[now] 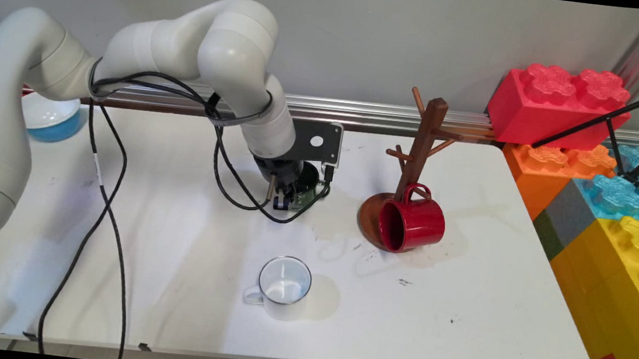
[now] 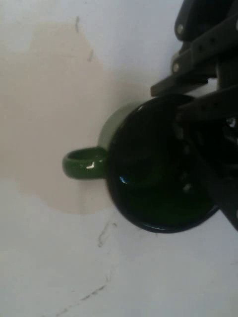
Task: Place the picked object on the table
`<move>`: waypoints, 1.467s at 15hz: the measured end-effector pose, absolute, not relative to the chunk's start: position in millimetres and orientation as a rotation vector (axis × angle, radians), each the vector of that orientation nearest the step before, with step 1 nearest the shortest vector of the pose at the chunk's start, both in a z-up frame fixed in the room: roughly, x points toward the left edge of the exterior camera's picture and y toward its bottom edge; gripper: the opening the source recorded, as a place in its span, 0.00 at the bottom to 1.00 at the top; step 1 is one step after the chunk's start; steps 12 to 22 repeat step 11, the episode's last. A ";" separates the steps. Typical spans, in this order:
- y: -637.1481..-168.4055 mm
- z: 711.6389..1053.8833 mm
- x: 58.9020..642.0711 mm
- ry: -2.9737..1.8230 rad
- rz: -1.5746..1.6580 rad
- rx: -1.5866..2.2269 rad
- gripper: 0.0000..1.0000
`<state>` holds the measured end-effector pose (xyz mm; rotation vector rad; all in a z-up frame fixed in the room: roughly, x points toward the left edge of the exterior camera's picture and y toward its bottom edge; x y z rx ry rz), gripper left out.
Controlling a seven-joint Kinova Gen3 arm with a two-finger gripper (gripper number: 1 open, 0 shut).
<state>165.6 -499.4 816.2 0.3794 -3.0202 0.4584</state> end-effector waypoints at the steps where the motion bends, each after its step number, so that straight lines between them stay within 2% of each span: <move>1: -499.6 816.1 165.4 -3.020 0.457 0.379 1.00; 22: -505.1 817.0 166.4 -2.966 0.459 0.436 1.00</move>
